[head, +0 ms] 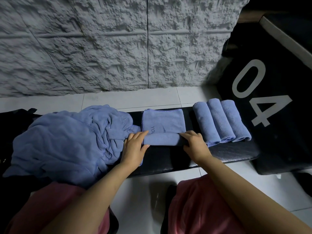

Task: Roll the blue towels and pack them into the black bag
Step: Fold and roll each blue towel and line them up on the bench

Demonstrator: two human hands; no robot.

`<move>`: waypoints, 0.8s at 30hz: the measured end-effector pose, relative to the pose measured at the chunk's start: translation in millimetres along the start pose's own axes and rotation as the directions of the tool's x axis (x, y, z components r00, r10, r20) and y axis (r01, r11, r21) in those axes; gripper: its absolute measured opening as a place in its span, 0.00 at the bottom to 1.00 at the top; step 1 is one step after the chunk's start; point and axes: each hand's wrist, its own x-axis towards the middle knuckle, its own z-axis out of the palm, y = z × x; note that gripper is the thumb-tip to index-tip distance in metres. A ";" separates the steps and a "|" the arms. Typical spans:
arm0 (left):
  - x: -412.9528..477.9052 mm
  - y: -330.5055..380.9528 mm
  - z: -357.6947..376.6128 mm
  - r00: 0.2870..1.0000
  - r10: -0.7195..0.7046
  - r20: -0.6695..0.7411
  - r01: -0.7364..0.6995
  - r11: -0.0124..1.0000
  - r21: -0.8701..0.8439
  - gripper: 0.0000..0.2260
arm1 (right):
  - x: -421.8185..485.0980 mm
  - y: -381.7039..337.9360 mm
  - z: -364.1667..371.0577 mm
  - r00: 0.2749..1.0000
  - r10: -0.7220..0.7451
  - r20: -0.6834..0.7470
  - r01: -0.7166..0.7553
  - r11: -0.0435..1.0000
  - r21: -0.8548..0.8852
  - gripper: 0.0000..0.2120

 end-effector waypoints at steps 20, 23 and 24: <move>5.7 9.0 -7.2 0.988 0.037 -0.153 -0.047 0.997 -0.065 0.03 | 0.1 -7.7 -4.6 0.952 -0.068 -0.300 0.111 0.985 0.130 0.06; 3.2 1.0 -6.4 0.996 0.075 -0.044 -0.075 0.997 0.010 0.19 | 1.0 -4.5 -2.2 0.974 -0.159 -0.163 0.169 0.985 0.046 0.19; 2.5 0.4 -5.7 0.996 0.087 -0.013 -0.086 0.995 0.059 0.23 | 1.5 -3.6 -1.5 0.980 -0.161 -0.116 0.160 0.987 -0.018 0.24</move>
